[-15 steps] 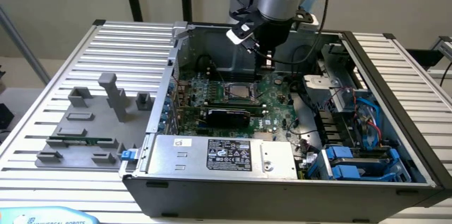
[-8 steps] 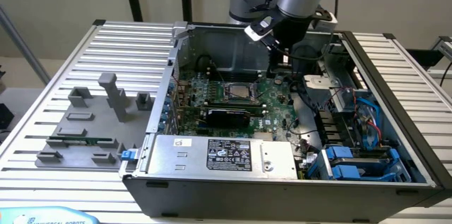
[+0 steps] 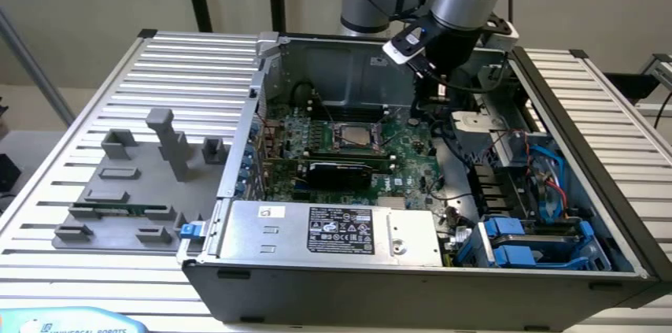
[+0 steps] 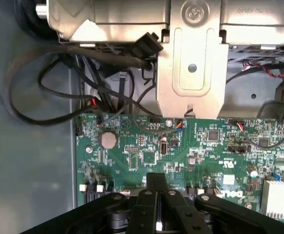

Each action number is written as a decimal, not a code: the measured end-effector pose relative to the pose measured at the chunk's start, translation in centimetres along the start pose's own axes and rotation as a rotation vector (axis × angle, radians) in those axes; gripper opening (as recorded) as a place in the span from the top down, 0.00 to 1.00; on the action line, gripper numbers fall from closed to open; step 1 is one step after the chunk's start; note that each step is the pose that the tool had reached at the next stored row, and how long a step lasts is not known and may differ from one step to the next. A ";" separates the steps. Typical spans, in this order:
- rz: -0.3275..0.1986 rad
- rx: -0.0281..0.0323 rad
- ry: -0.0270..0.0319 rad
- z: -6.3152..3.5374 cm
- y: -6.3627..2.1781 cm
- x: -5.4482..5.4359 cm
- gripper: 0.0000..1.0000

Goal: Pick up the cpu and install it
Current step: 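Close the cpu cover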

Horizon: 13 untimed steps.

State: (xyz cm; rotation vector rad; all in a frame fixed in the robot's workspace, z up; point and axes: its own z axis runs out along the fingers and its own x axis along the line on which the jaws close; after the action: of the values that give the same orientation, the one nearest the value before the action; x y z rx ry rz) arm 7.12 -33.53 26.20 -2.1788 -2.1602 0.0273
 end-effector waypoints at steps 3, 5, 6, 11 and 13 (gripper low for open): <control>0.000 0.0000 0.0002 0.53 0.09 0.0 0.89; 0.000 0.0001 0.0001 0.89 0.12 0.0 0.89; 0.000 0.0003 0.0002 1.06 0.12 0.0 0.89; -0.003 0.0099 0.0007 1.41 -0.82 -0.1 0.89; -0.003 0.0197 0.0018 1.46 -1.29 -0.1 0.89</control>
State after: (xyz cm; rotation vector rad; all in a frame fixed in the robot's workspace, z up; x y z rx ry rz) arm 5.74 -33.53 24.82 -2.1640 -2.1531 0.0463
